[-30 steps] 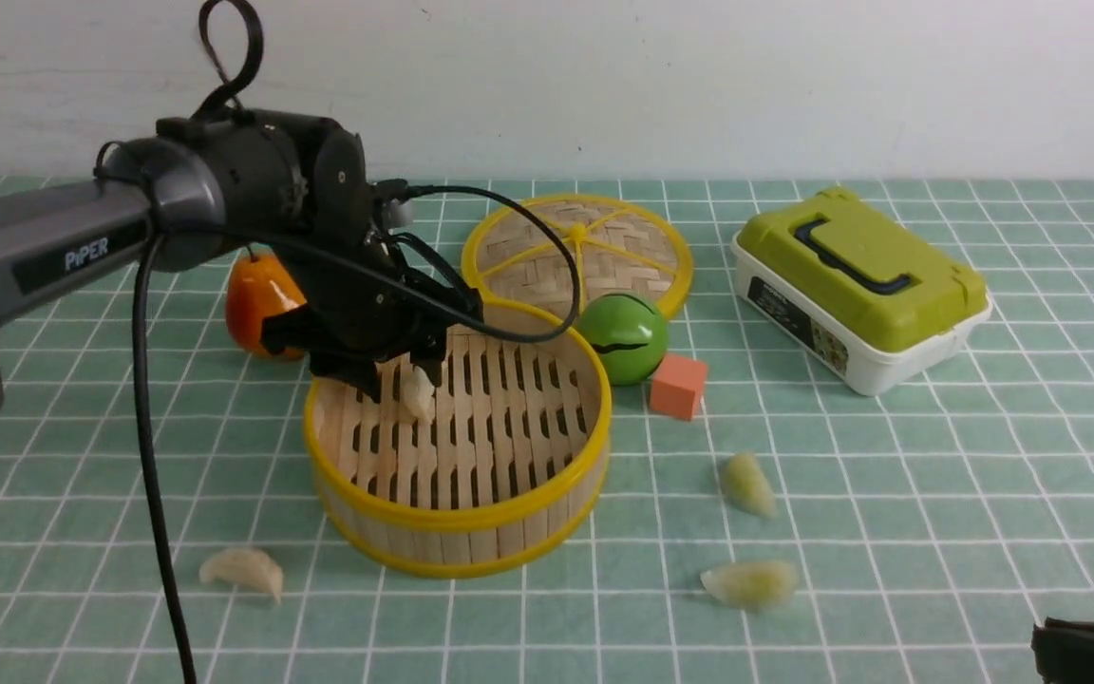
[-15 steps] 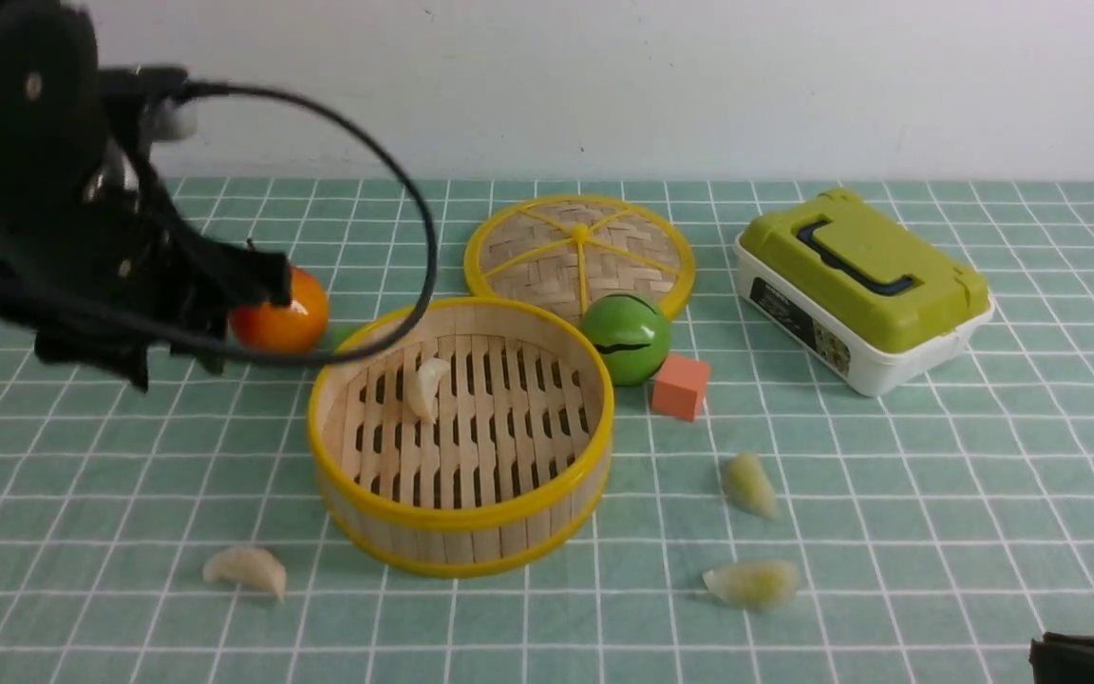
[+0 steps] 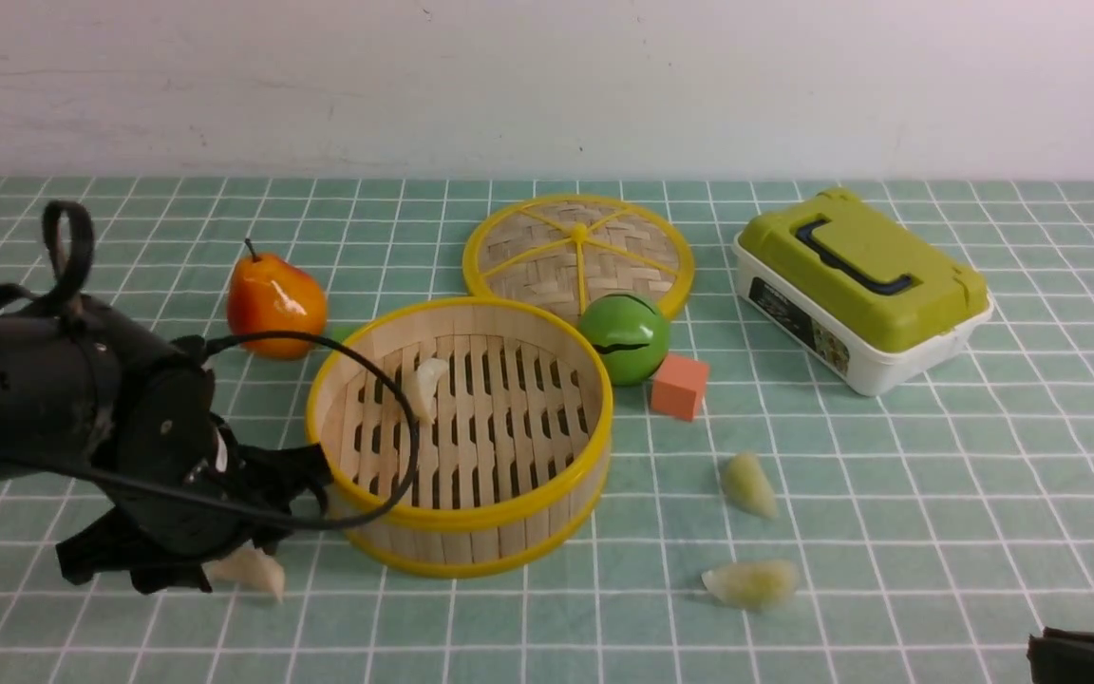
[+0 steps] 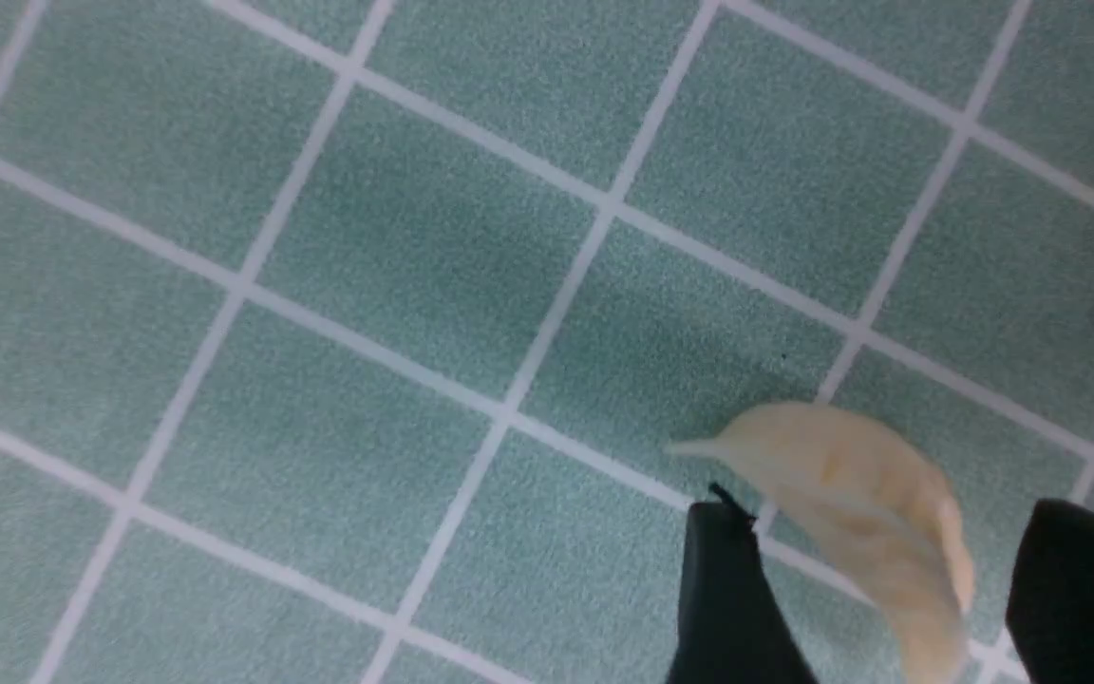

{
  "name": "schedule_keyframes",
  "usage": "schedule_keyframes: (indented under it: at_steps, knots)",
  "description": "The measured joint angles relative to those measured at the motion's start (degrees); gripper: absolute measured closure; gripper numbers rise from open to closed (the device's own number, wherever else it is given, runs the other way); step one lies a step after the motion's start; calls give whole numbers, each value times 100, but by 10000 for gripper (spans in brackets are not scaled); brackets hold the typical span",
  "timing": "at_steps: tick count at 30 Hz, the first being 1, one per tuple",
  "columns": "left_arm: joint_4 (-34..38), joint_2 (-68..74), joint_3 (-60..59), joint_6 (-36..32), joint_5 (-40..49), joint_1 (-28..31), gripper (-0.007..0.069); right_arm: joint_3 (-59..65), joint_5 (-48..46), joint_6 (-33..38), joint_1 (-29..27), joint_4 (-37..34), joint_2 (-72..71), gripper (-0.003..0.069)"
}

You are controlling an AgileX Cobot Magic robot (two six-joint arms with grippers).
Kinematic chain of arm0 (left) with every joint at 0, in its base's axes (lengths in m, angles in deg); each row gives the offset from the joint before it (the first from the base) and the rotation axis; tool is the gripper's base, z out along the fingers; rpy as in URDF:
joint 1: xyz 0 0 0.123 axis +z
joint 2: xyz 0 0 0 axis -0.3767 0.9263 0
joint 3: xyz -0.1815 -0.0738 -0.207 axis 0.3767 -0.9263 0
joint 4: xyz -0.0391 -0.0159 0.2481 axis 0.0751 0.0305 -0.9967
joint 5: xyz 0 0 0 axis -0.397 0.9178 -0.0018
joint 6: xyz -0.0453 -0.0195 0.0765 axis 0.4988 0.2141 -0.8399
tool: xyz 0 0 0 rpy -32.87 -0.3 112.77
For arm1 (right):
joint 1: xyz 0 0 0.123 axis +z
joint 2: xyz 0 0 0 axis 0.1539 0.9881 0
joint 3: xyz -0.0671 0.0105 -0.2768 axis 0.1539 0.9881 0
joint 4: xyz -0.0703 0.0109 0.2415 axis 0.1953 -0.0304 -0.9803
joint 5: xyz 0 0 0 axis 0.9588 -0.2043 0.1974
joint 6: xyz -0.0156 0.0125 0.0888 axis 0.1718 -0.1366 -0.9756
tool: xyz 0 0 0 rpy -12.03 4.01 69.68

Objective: Put the dumplings into the steamer on the table with the blue tablecloth.
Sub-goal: 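Reach for and grasp a dumpling on the table with the left gripper, then place the dumpling into the bamboo steamer basket with the left gripper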

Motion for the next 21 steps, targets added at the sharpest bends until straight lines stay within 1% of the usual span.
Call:
schedule_keyframes:
  at_steps: [2, 5, 6, 7, 8, 9, 12, 14, 17, 19, 21]
  knots:
    - [-51, 149, 0, 38, -109, 0, 236, 0, 0, 0, 0, 0, 0, 607]
    - [-146, 289, 0, 62, -266, 0, 284, 0, -6, 0, 0, -24, 0, 604]
    - [-191, 312, 0, 62, -272, 0, 321, 0, -10, 0, 0, -29, 0, 603]
    - [-246, 320, 0, 62, -272, 0, 389, 0, -17, 0, 0, -29, 0, 602]
    - [-276, 320, 0, 56, -272, 0, 411, 0, -22, 0, 0, -35, 0, 601]
    - [-333, 320, 0, 41, -261, 0, 466, 0, -29, 0, 0, -66, 0, 599]
    - [-339, 315, 59, -129, -136, 0, 469, 0, -41, 0, 0, -104, 0, 596]
    - [-214, 146, 278, -589, 236, 0, 466, 0, -45, 0, 0, -112, 0, 595]
    - [164, -220, 688, -1348, 635, 0, 466, 0, -45, 0, 0, -112, 0, 594]
    - [677, -490, 1088, -2035, 758, 0, 466, 0, -40, 0, 0, -112, 0, 592]
    - [1404, -628, 1518, -2851, 756, 0, 466, 0, -35, 0, 0, -112, 0, 590]
